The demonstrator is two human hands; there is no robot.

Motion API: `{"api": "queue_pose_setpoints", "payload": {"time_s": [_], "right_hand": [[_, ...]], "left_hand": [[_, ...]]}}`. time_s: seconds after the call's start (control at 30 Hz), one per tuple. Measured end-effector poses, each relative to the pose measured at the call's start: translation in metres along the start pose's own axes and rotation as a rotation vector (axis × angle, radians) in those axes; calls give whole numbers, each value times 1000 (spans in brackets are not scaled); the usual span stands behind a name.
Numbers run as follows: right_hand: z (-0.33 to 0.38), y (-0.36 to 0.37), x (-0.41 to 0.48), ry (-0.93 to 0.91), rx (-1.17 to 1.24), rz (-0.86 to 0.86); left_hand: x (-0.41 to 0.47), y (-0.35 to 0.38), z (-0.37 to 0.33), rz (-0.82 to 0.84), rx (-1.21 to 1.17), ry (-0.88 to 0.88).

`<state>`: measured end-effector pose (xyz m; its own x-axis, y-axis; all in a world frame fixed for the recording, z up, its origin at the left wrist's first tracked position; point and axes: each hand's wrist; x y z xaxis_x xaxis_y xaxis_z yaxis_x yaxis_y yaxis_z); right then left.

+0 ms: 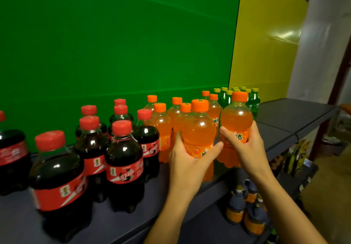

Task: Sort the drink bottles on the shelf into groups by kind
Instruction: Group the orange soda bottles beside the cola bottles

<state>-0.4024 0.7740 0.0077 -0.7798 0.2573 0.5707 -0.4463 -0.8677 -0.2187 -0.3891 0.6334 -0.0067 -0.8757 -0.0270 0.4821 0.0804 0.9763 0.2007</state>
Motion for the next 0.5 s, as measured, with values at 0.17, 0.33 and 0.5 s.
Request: {"api": "queue_pose_setpoints", "payload": {"time_s": [0.17,0.33,0.5], "right_hand": [[-31,-5,30,2,67,74],[-67,-8,59,-8,122,195],[-96,-8,87,-8,174,320]], "left_hand": [[17,24,21,26,-22,-12],[34,53,42,-71,41,-45],[47,73,62,-172,70,-27]]}}
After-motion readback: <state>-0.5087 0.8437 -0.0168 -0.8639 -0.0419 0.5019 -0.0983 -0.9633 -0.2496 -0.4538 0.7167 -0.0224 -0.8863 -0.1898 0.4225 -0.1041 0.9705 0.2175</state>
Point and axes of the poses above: each hand's wrist, its own x-axis towards the middle knuckle, its own y-axis out of the palm, z = x × y, and after that the axes turned 10 degrees about -x, right-handed
